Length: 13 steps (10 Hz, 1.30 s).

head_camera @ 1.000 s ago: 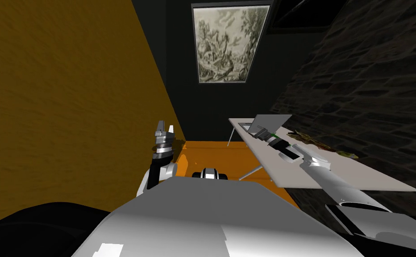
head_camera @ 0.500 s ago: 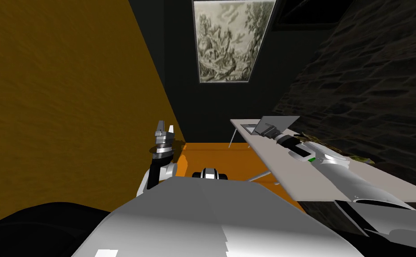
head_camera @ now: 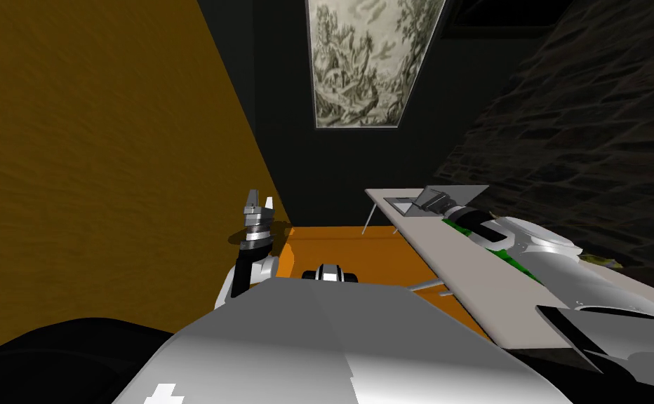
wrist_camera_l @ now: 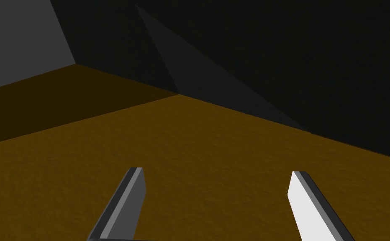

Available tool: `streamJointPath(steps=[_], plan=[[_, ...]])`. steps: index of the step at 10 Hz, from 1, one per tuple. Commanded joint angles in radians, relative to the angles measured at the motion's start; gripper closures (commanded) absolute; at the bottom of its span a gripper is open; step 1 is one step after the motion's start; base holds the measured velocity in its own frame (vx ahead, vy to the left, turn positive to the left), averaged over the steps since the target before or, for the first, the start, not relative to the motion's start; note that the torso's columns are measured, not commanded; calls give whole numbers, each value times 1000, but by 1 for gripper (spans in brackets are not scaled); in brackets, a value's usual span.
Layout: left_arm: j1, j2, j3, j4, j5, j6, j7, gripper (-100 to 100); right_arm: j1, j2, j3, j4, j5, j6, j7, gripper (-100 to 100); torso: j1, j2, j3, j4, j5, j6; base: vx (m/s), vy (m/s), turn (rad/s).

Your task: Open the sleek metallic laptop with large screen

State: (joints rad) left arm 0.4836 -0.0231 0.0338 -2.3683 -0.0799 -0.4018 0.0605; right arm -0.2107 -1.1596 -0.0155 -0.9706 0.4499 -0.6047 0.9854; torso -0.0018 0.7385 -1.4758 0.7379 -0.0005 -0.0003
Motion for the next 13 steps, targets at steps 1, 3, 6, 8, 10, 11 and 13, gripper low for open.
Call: streamJointPath(steps=[1,3,6,8,10,11,13], plan=[[0,0,0,0,0,0,0,0,-25,-34,-3,66,-1,-7,39,-100,-1,2,1,1,-1,1,93,46,-31],[0,0,0,0,0,0,0,0,-37,-51,-3,91,-2,-3,55,-100,1,-1,0,0,0,0,98,51,-24],[0,0,0,0,0,0,0,0,-29,-46,-3,73,-2,4,50,100,0,1,1,0,0,0,15,8,-4],[0,0,0,0,0,0,0,0,-1,-117,40,85,6,-25,-18,100,2,-2,-1,0,1,0,66,31,67],[0,0,0,0,0,0,0,0,13,-163,62,90,10,-39,-68,100,2,-4,-3,-1,1,-1,75,22,36],[0,0,0,0,0,0,0,0,27,-192,83,96,14,-53,-95,100,1,-3,-2,-1,0,-1,92,24,89],[0,0,0,0,0,0,0,0,41,-241,105,101,17,-68,-146,100,0,-3,-2,-1,0,0,76,29,45]])
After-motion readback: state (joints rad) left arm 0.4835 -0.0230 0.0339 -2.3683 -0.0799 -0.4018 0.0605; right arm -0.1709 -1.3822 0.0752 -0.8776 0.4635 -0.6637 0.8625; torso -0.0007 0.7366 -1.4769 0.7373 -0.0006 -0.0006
